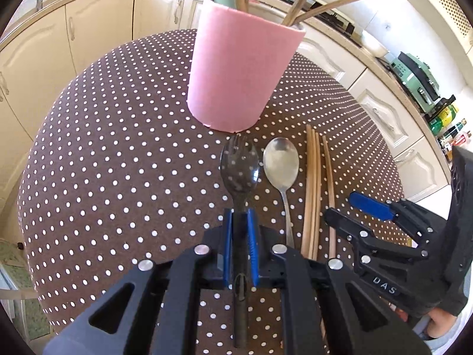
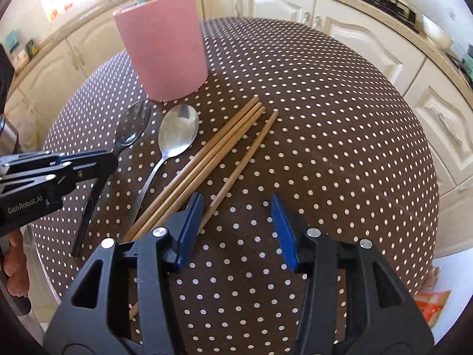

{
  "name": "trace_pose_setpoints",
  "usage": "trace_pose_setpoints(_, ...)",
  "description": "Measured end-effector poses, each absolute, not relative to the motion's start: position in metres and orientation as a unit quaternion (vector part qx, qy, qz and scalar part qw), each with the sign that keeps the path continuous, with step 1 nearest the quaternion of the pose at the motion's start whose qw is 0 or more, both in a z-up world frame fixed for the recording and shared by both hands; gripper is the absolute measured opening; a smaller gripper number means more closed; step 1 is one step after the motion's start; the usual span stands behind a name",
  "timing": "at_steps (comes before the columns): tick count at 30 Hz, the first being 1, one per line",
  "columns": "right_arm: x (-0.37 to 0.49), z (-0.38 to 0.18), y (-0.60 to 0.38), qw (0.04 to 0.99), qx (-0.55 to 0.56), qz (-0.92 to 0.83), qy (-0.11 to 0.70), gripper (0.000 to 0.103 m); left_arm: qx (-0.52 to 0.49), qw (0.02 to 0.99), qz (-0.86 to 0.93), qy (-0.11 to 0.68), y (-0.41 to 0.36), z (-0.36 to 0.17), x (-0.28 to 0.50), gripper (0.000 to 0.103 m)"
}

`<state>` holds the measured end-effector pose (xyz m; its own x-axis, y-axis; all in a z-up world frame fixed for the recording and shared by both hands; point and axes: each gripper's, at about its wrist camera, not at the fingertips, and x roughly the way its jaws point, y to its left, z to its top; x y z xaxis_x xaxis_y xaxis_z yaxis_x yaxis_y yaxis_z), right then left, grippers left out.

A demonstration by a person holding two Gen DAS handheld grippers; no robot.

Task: Organize utensils
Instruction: 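Grasp the dark fork with the left gripper while the right gripper grasps a chopstick, then lift fork and chopstick over the pink cup and release both into it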

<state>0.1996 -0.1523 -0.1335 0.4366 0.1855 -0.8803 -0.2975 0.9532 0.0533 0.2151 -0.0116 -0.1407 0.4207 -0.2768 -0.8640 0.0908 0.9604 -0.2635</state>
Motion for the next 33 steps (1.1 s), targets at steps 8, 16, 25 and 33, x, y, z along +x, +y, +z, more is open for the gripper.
trace_pose_setpoints(8, 0.219, -0.128, -0.164, 0.831, -0.046, 0.151, 0.533, 0.010, -0.092, 0.853, -0.126, 0.498, -0.014, -0.129, 0.212, 0.010)
trace_pose_setpoints(16, 0.209, -0.120, -0.198, 0.855, 0.028, 0.169, 0.490, 0.005, -0.104, 0.873, -0.148, 0.453, -0.011, -0.113, 0.197, 0.010)
trace_pose_setpoints(25, 0.166, -0.069, -0.223, 0.904, 0.108, 0.223, 0.348, 0.005, -0.110, 0.915, -0.165, 0.351, -0.005, -0.073, 0.171, 0.010)
trace_pose_setpoints(33, 0.161, -0.020, -0.202, 0.922, 0.117, 0.267, 0.254, 0.005, -0.120, 0.948, -0.164, 0.243, 0.005, -0.035, 0.168, 0.010)
